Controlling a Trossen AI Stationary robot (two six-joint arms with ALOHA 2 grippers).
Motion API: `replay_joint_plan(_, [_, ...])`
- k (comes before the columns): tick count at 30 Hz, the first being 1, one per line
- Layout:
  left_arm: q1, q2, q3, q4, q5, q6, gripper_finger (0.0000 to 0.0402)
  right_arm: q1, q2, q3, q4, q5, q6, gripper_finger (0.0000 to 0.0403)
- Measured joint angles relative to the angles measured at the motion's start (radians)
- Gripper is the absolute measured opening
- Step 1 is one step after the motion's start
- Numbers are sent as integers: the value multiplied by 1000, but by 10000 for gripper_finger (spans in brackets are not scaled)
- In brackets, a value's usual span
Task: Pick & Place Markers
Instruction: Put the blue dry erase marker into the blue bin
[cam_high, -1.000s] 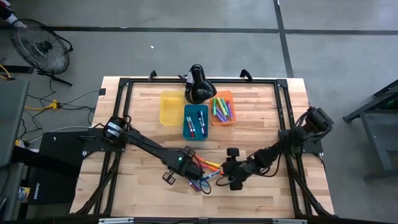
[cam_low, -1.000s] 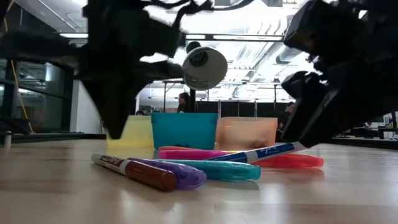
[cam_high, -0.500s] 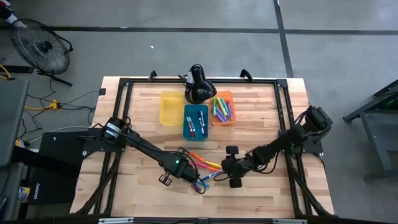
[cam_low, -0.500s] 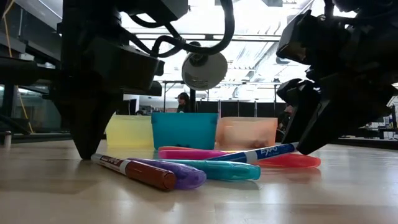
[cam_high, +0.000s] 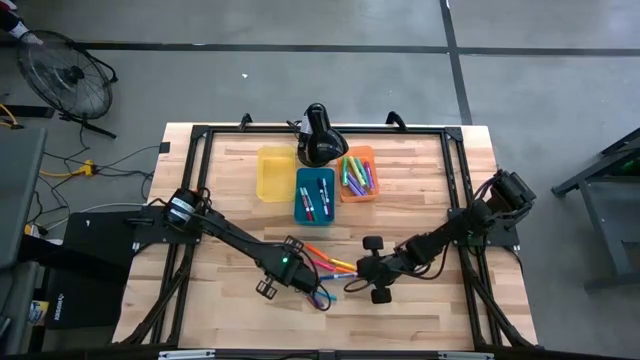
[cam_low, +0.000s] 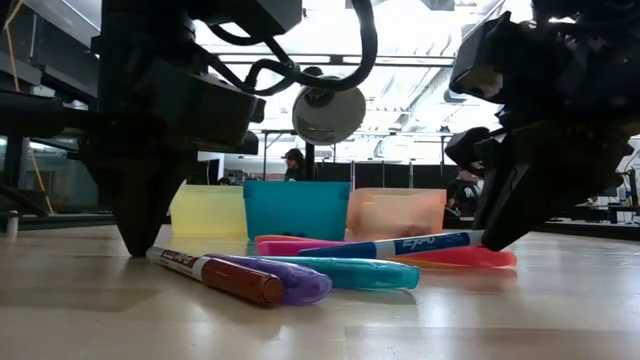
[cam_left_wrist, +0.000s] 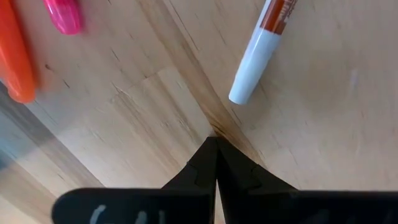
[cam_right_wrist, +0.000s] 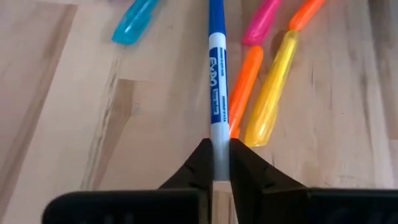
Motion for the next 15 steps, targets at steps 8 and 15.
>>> replay_joint_plan(8, [-6, 4, -5, -210, -1, -129, 0, 0, -2, 0, 4, 40, 75, 20])
replay_joint_plan(15, [-94, -59, -79, -224, -27, -234, 0, 3, -75, 0, 29, 150, 122, 20])
